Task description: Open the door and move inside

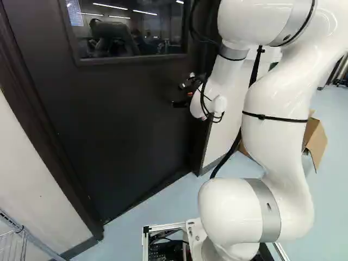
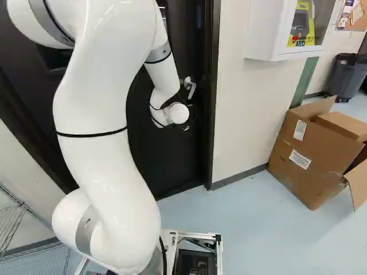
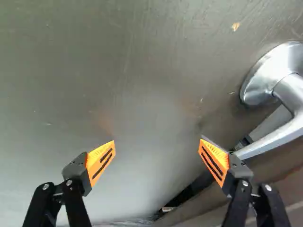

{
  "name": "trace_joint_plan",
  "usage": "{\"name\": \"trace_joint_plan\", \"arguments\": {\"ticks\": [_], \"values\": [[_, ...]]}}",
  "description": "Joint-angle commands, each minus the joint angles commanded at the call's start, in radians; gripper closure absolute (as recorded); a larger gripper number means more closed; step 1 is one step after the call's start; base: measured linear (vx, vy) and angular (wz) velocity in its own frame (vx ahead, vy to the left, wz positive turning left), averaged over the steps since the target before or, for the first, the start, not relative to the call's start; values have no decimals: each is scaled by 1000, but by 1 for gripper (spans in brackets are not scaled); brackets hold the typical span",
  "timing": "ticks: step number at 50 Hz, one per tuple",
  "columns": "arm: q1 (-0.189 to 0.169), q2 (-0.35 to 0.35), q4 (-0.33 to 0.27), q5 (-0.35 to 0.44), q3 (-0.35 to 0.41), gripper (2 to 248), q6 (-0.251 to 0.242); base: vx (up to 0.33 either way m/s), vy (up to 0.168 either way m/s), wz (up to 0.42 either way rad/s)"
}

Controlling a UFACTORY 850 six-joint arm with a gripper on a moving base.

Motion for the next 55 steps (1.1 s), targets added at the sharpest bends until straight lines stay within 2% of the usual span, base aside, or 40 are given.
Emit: {"name": "trace_joint_plan", "arguments": {"ticks": [17, 55], "values": [[32, -78, -12, 2, -98, 3, 0, 0, 0, 0], [128, -219, -158, 89, -284, 3, 0, 0, 0, 0]]}}
